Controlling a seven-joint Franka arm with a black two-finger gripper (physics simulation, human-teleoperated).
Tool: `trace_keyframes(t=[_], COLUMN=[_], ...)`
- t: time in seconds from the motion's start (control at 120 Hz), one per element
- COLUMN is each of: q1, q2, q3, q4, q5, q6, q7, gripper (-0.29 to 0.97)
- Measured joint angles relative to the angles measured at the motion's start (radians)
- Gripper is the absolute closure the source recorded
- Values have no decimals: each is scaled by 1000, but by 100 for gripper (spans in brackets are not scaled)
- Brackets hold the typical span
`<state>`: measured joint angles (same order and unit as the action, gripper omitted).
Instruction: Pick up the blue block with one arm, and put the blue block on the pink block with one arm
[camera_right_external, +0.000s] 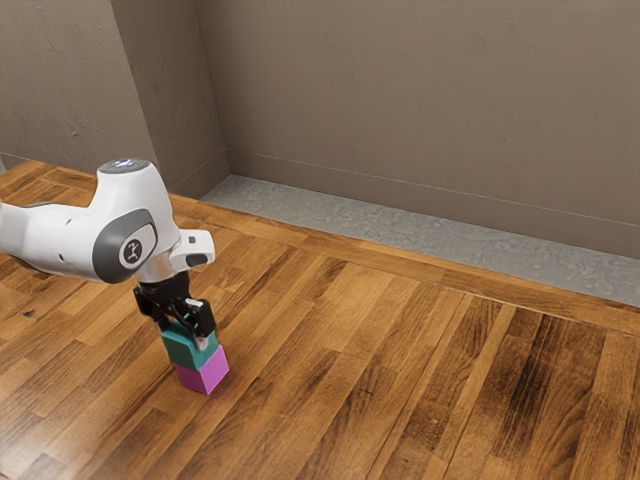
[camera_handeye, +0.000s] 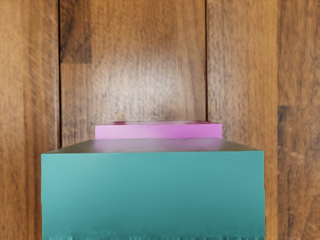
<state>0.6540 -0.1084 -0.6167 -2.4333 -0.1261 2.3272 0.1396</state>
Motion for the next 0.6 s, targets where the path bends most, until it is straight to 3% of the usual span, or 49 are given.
trace_keyframes(t=[0.233,0.342,0.408,0.45,0.6], q1=[0,1,-1,1,12], q2=[-17,-94,-185,-207,-179], q3=[0,7,48,117,233], q4=[6,38,147,257,465], q5=[-2,-55,-92,-75,-28], q6=[-8,-37,-121,-203,-458], q7=[8,25,43,53,100], gripper=[3,2,1,1,1])
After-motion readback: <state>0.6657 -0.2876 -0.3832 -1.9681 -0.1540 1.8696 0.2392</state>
